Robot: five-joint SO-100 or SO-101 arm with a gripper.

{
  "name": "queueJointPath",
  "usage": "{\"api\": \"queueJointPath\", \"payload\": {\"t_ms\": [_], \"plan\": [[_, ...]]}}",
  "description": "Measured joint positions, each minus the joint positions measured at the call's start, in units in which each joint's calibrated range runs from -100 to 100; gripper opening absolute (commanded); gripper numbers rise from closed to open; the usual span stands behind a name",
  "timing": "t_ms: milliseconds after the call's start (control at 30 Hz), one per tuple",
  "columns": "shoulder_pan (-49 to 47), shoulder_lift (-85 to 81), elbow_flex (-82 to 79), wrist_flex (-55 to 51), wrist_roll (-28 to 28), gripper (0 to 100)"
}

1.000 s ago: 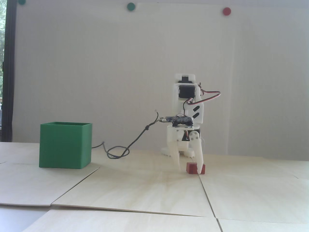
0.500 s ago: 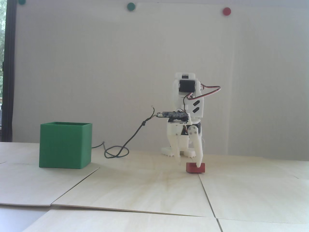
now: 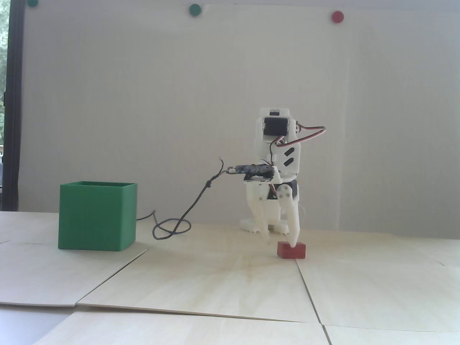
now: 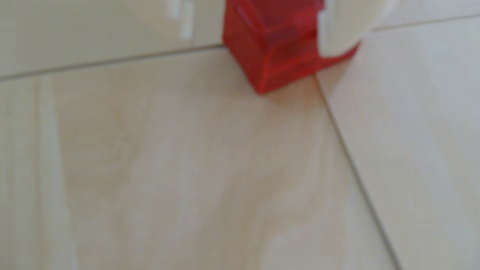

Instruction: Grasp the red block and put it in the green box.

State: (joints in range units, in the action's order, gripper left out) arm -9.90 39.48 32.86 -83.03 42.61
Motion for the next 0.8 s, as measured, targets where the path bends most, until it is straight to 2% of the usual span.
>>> {"api": "queueJointPath", "payload": {"t_ms": [133, 333, 633, 800], "plan": [[0.15, -0.08, 0.00, 0.00, -2.57, 17], [0.69, -0.08, 0.00, 0.00, -4.47, 17], [3.06, -0.08, 1.34, 0.00, -10.94, 17], [3.21, -0.08, 1.52, 0.00, -11.97, 17]]}}
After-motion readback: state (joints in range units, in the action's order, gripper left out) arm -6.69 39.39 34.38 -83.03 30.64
